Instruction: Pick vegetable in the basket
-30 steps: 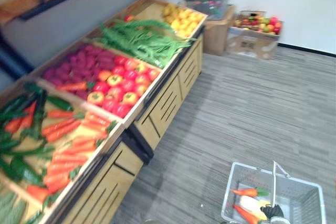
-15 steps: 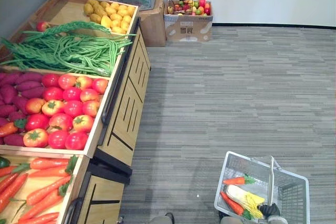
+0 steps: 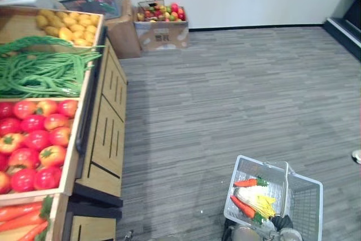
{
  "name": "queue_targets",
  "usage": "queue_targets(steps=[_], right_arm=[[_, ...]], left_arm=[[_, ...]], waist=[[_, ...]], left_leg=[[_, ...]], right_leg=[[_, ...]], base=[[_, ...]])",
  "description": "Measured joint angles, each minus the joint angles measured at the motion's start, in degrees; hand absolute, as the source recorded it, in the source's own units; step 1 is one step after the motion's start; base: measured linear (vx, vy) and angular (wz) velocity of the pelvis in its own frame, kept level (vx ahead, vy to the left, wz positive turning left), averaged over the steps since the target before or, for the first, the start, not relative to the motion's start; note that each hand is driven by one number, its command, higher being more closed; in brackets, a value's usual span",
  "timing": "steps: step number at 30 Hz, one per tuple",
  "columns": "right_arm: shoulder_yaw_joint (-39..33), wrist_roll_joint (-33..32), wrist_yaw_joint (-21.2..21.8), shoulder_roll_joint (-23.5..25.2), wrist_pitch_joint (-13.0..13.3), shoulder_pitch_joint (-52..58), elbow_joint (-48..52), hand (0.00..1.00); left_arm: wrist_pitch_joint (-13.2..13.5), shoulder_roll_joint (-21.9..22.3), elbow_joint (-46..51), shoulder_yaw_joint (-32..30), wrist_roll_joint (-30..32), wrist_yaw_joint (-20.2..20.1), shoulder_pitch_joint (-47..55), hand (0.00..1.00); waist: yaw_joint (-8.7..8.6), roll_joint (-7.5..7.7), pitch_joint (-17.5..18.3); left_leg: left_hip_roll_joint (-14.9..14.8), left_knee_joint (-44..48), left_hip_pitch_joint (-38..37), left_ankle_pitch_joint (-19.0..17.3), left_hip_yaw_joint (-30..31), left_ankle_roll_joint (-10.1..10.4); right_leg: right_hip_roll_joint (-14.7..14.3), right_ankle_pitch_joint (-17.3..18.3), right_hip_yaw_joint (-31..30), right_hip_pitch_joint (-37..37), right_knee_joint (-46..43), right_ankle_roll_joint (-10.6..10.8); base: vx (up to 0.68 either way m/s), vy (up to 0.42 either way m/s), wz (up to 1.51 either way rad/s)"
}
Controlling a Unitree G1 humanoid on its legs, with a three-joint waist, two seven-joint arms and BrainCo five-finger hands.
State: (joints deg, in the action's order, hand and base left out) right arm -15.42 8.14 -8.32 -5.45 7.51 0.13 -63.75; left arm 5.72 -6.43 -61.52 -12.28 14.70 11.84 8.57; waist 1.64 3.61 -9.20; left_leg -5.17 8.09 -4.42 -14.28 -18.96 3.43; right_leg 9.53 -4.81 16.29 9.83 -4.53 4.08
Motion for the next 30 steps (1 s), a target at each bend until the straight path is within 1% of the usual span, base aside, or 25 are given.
queue_targets(steps=[1,4,6,7,8,9,10,11,12,13,14,15,16,17,18,19,20,21,23,26,30], right_arm=[[-0.04,-0.27,0.03,0.01,-0.13,-0.08,-0.06,1.00],[-0.03,-0.25,0.10,-0.01,-0.82,-0.05,-0.13,1.00],[-0.05,-0.19,0.16,-0.02,-0.97,0.44,-0.21,1.00],[-0.04,-0.14,0.18,-0.01,-0.99,0.74,-0.22,1.00],[-0.04,-0.11,0.19,0.00,-0.98,1.22,-0.23,1.00],[-0.04,-0.11,0.19,0.05,-0.98,1.25,-0.28,1.00],[-0.03,-0.12,0.20,0.16,-0.97,1.33,-0.39,1.00],[-0.03,-0.12,0.20,0.13,-0.97,1.54,-0.40,1.00],[-0.05,-0.14,0.17,-0.29,-0.95,1.75,-0.38,1.00],[-0.07,-0.15,0.14,-0.49,-0.97,1.83,-0.39,1.00],[-0.09,-0.14,0.17,-0.69,-1.00,1.89,-0.40,1.00],[-0.25,-0.13,0.16,-0.32,-1.03,1.89,-0.89,1.00],[-0.43,-0.14,0.13,-0.36,-1.02,1.84,-1.30,1.00],[-0.99,-0.13,0.14,-0.57,-1.07,1.64,-1.63,1.00],[-1.03,-0.12,0.18,-0.66,-1.01,1.57,-1.91,1.00],[-1.00,-0.05,0.22,-0.92,-0.99,1.47,-2.05,1.00],[-1.00,0.07,0.25,-0.72,-1.18,1.20,-2.60,1.00],[-0.92,0.43,0.30,-0.13,-1.09,1.49,-2.59,1.00],[-0.22,0.55,1.23,0.26,-0.92,2.17,-2.57,1.00],[-0.21,0.40,1.35,0.48,-0.99,2.52,-2.60,1.00],[-0.19,0.35,1.48,0.62,-1.03,2.82,-2.72,1.00]], left_arm=[[0.00,-0.05,0.03,0.89,0.01,-0.01,-0.16,0.00],[0.01,0.02,0.03,1.24,0.01,-0.53,-0.43,0.00],[0.05,0.23,0.08,1.21,0.00,-0.89,-0.49,0.00],[0.05,0.35,0.08,1.18,-0.08,-0.87,-0.44,0.00],[0.09,0.60,0.12,1.09,-0.49,-0.85,-0.35,0.00],[0.12,0.61,0.12,1.01,-0.73,-0.84,-0.26,0.00],[0.27,0.61,0.13,0.76,-2.31,-0.84,-0.25,0.00],[0.32,0.74,0.13,0.70,-3.17,-0.82,-0.24,0.00],[0.44,1.42,0.12,0.63,-5.39,-0.78,-0.20,0.00],[0.44,1.71,0.09,0.63,-6.26,-0.77,-0.17,0.00],[0.44,1.88,0.07,0.58,-8.20,-0.78,-0.02,0.00],[0.49,1.57,-0.04,0.43,-9.81,-0.81,0.24,0.00],[0.50,1.70,-0.07,-0.06,-10.13,-0.84,0.40,0.00],[0.58,2.17,-0.04,-0.64,-10.13,-0.78,0.44,0.00],[0.71,2.35,-0.05,-0.62,-10.13,-0.80,0.57,0.00],[0.88,2.97,-0.27,-0.76,-10.13,-0.83,0.91,0.00],[0.93,2.87,-1.21,-1.16,-10.19,-0.87,1.02,0.00],[0.93,2.40,-1.79,-1.18,-10.19,-0.92,1.36,0.00],[0.94,1.72,-2.60,-1.18,-10.30,-1.15,1.58,0.00],[1.17,1.42,-4.13,-1.16,-12.24,-1.81,1.65,0.00],[1.22,1.26,-4.67,-0.95,-12.22,-2.93,1.42,0.00]], waist=[[-0.08,-0.09,-0.03],[-0.05,-0.41,0.03],[-0.78,-1.02,0.36],[-0.87,-1.24,0.54],[-1.23,-1.54,0.71],[-1.27,-1.55,0.83],[-1.27,-1.49,1.10],[-1.28,-1.66,1.21],[-1.25,-2.75,1.33],[-1.25,-3.26,1.33],[-1.20,-3.56,1.28],[-0.92,-2.60,0.92],[-0.77,-2.71,1.10],[-0.52,-2.89,1.25],[-0.29,-3.20,1.33],[0.12,-4.38,1.53],[0.30,-3.96,2.04],[0.06,-3.35,2.46],[0.03,-2.21,3.30],[-0.12,-2.08,4.61],[-0.10,-2.22,5.31]], left_leg=[[-0.36,-0.04,-0.10,-0.02,-0.59,0.12],[-1.35,-0.22,-1.60,-0.38,-0.46,0.72],[-2.22,-0.03,-2.61,-0.52,1.31,0.99],[-2.48,0.35,-2.63,-0.70,1.79,1.28],[-3.17,2.79,-1.92,-1.29,3.07,2.22],[-3.42,4.83,-0.89,-1.45,3.81,2.44],[-3.82,10.04,1.72,-1.47,5.61,2.49],[-4.11,12.79,3.19,-1.47,6.39,2.49],[-4.74,17.91,5.79,-1.35,8.33,2.59],[-4.82,18.83,6.22,-1.18,8.94,2.86],[-4.35,20.90,6.84,-0.20,9.04,3.88],[-3.55,21.88,8.19,-0.67,10.54,2.78],[-2.98,19.75,8.08,-2.14,11.13,2.65],[-2.05,13.26,8.10,-2.70,12.78,2.66],[-1.99,9.38,8.02,-1.65,13.55,2.84],[-2.73,3.96,7.90,3.31,14.52,3.03],[-2.05,3.67,7.04,3.37,13.47,2.78],[-1.21,2.94,6.23,3.08,12.72,2.35],[0.21,1.97,4.64,2.30,10.11,1.55],[1.66,-0.17,2.07,2.24,7.93,1.37],[1.70,-0.51,1.08,2.24,8.40,1.37]], right_leg=[[-0.55,-0.46,-0.33,0.08,0.46,0.04],[-1.43,-0.32,-0.34,-0.82,0.43,-0.16],[-2.09,0.19,1.36,-2.97,1.07,-0.13],[-2.25,0.49,1.93,-3.50,1.35,-0.12],[-2.20,1.54,3.07,-4.41,1.35,-0.06],[-2.13,1.83,3.42,-4.56,1.29,-0.17],[-1.79,2.27,4.20,-5.23,1.42,-0.18],[-1.73,2.45,4.52,-5.41,1.45,-0.21],[-1.88,2.65,5.57,-6.58,1.97,-0.31],[-1.97,2.66,5.81,-7.21,2.41,-0.30],[-1.69,2.89,5.75,-8.66,3.76,-0.58],[-0.54,2.89,5.65,-10.01,5.19,-0.59],[-0.03,2.82,5.60,-10.20,5.43,-0.49],[0.79,2.43,5.45,-10.06,5.77,0.13],[0.79,2.07,5.33,-10.03,6.30,0.63],[-0.04,1.22,4.87,-10.18,7.57,1.94],[0.34,0.35,3.82,-10.80,9.05,2.96],[0.75,-0.68,3.23,-11.62,10.54,3.47],[2.20,-1.16,1.17,-11.33,10.58,4.11],[2.92,-1.41,-1.02,-11.09,10.58,4.49],[2.64,-1.41,-1.07,-11.39,10.58,4.48]], base=[[0.08,-0.011,-0.25],[0.11,-0.015,-0.21],[0.10,-0.024,0.19],[0.10,-0.040,0.37],[0.05,-0.017,0.33],[0.05,-0.044,0.39],[0.02,-0.049,0.26],[0.04,-0.063,0.36],[0.03,-0.024,0.30],[0.07,0.004,0.36],[0.07,0.039,0.32],[0.08,0.072,0.27],[0.03,0.095,0.16],[0.01,0.092,0.00],[0.00,0.124,-0.14],[0.02,0.125,-0.28],[0.07,0.132,-0.34],[0.09,0.129,-0.41],[0.10,0.144,-0.46],[0.11,0.092,-0.42],[0.11,0.015,-0.15]])
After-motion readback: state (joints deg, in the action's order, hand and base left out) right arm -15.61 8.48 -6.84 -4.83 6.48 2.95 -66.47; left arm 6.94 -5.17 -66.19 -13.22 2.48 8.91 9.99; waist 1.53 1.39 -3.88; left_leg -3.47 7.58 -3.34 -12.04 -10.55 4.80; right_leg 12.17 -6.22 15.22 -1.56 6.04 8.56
